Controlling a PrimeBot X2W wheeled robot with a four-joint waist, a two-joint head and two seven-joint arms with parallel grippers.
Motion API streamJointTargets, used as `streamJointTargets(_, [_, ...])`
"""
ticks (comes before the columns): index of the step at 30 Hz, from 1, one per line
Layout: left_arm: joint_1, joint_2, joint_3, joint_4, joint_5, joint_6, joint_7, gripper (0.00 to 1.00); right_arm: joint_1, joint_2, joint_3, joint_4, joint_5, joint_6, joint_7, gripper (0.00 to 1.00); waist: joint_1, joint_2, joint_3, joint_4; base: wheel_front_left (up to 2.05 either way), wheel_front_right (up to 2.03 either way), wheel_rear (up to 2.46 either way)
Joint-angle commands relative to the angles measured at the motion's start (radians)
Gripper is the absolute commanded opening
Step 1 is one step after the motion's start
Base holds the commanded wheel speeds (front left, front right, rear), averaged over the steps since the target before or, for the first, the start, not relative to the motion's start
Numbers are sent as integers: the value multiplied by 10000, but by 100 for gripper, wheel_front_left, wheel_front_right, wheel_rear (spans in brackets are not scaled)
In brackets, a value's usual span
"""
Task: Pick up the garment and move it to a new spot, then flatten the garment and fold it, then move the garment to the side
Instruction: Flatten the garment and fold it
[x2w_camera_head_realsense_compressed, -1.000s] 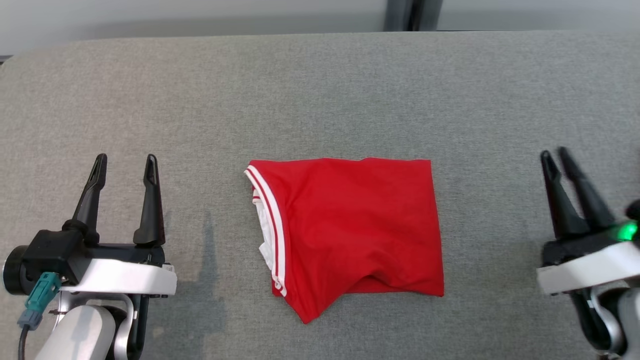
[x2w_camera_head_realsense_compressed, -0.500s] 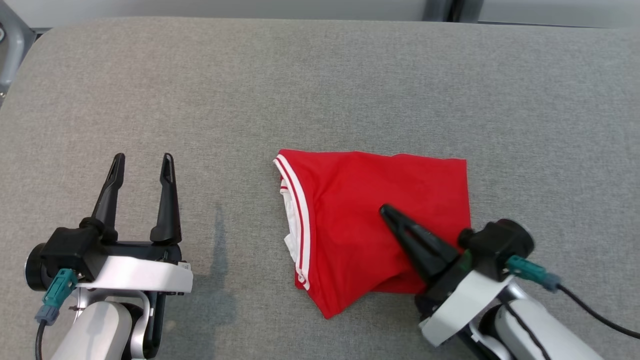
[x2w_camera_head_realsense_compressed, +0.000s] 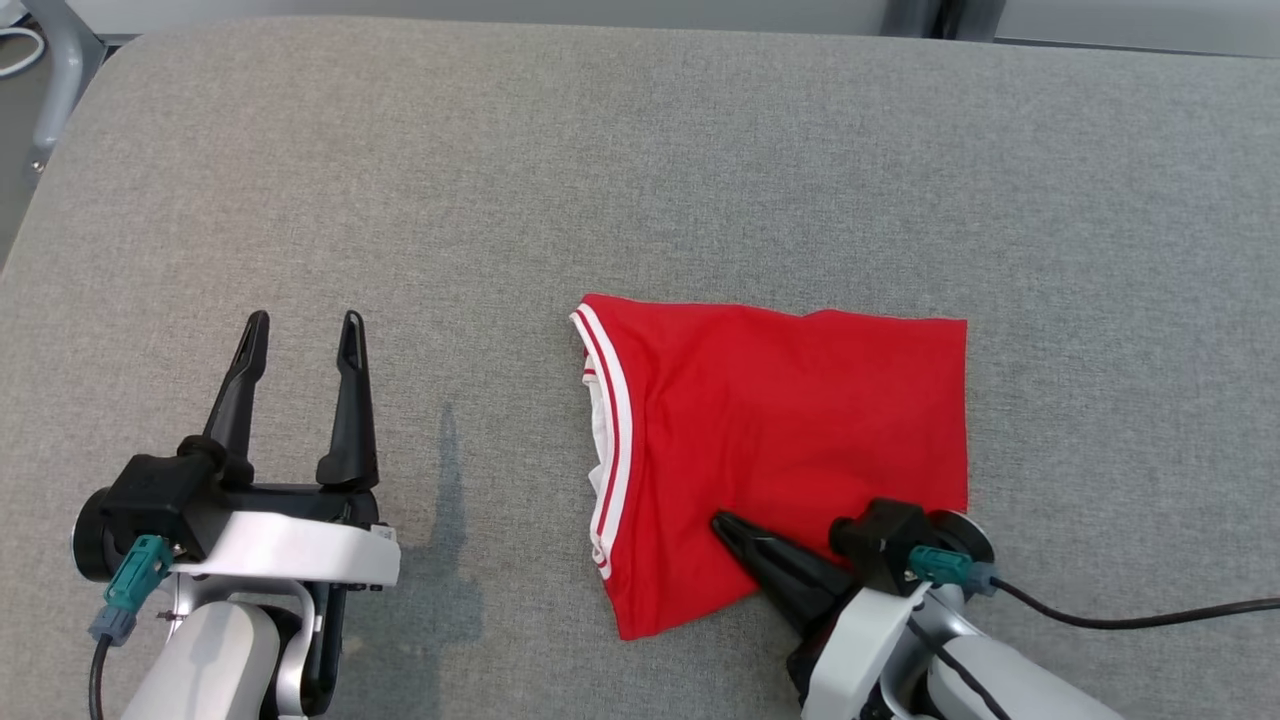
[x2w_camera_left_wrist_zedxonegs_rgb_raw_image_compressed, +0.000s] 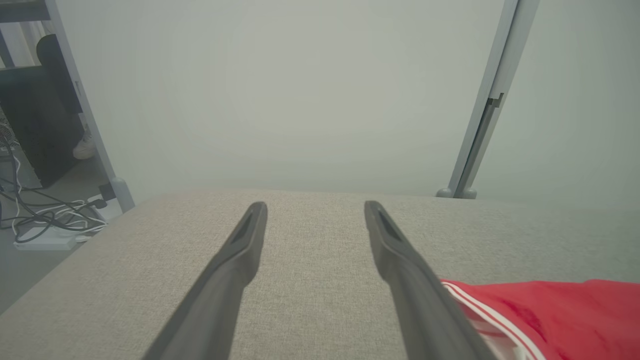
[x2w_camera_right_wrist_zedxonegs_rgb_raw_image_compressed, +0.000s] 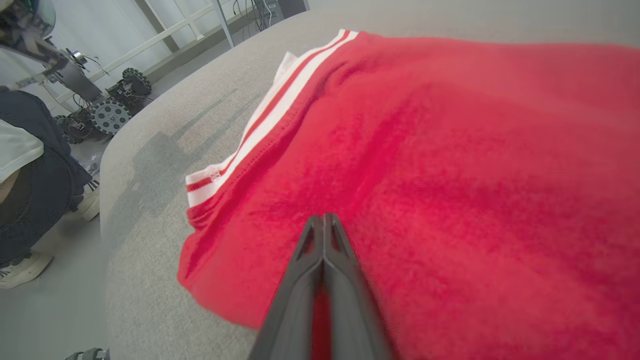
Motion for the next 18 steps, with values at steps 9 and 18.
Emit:
streamJointTargets(9, [-9, -28, 191, 11, 210, -97, -39, 100, -276, 73, -59, 43, 410, 11, -881, 0, 0, 0, -134, -150, 0, 0, 0])
streamJointTargets(18, [225, 157, 329, -132, 314, 8, -7, 100, 768, 25, -3763, -1318, -797, 5, -1036, 0, 0, 0, -553, -756, 0, 0, 0])
